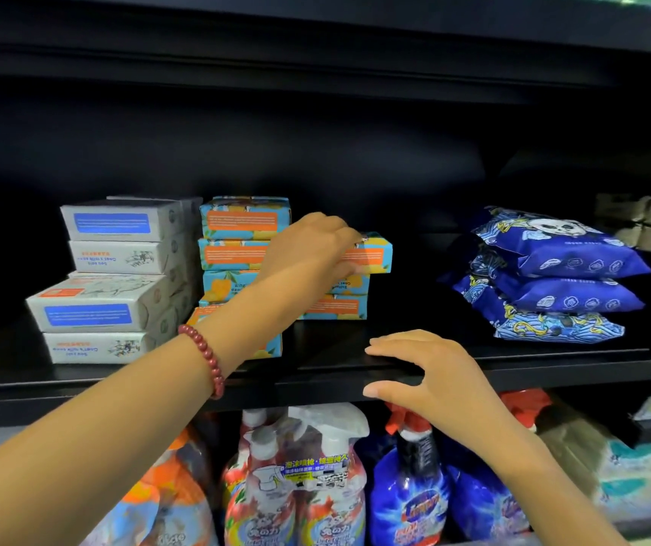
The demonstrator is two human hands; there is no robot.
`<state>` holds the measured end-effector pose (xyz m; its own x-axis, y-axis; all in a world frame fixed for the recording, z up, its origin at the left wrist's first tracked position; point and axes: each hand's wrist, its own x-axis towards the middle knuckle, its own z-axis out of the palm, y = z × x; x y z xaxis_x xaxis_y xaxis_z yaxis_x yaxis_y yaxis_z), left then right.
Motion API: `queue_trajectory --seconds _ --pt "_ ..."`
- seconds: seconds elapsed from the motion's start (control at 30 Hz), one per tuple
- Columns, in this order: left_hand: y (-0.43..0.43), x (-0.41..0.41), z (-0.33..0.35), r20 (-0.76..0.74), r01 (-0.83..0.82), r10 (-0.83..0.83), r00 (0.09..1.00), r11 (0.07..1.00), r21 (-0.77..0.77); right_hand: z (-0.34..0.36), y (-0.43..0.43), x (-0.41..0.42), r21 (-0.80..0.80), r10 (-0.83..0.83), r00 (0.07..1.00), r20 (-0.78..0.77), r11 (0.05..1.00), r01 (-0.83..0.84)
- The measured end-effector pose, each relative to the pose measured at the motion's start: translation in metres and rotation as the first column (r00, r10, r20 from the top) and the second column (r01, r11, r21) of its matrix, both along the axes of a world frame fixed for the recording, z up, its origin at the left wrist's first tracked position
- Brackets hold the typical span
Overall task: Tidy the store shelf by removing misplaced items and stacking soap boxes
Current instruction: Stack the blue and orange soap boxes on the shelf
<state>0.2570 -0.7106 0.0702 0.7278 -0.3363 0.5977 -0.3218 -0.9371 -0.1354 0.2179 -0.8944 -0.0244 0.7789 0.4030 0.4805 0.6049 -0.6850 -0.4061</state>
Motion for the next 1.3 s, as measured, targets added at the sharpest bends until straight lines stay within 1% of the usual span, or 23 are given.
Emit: queue_trajectory --seconds 0.13,0.3,0.53,0.9,0.97,1.03,1.1,1.17,1.23,1.3 --pt "0.004 -0.002 -0.001 0.024 -0.021 0.021 0.999 1.0 -0.001 -0.001 -0.001 0.001 -0.01 0.0 1.0 0.013 1.0 0.0" --pt "0.004 0.002 -0.002 0.066 -0.081 0.078 0.995 0.996 0.04 -0.001 0.0 0.001 -0.029 0.001 1.0 0.031 1.0 0.0" --pt "0.005 0.005 -0.007 0.161 -0.133 0.117 0.98 0.986 0.095 -0.002 -0.001 0.001 -0.046 -0.007 0.999 0.039 0.999 0.009" --pt "0.0 0.013 -0.011 0.218 -0.233 0.2 0.955 0.963 0.137 -0.001 0.001 -0.002 -0.039 -0.025 0.999 0.034 0.999 0.026" --pt "-0.001 0.01 -0.01 0.195 -0.217 0.189 0.962 0.967 0.132 -0.001 0.001 -0.002 -0.034 -0.024 0.999 0.036 0.999 0.025" --pt "0.001 -0.002 -0.011 0.194 -0.128 0.11 0.975 0.989 0.08 0.0 0.0 -0.002 -0.047 -0.015 1.0 0.023 0.999 0.016" --pt "0.011 -0.025 -0.02 0.293 0.026 -0.029 0.956 1.0 0.015 0.001 0.001 -0.002 -0.027 0.009 1.0 0.011 1.0 -0.008" --pt "0.027 -0.05 -0.038 0.416 0.13 -0.093 0.904 0.99 -0.06 0.004 0.004 -0.003 0.097 0.028 0.999 0.03 0.995 -0.031" --pt "0.049 -0.075 -0.061 0.443 0.16 -0.083 0.893 0.977 -0.138 0.008 0.013 -0.007 0.208 0.043 0.996 0.075 0.976 -0.058" --pt "0.074 -0.097 -0.086 0.458 0.128 -0.018 0.889 0.969 -0.211 0.013 0.03 -0.01 0.24 0.083 0.992 0.098 0.965 -0.105"
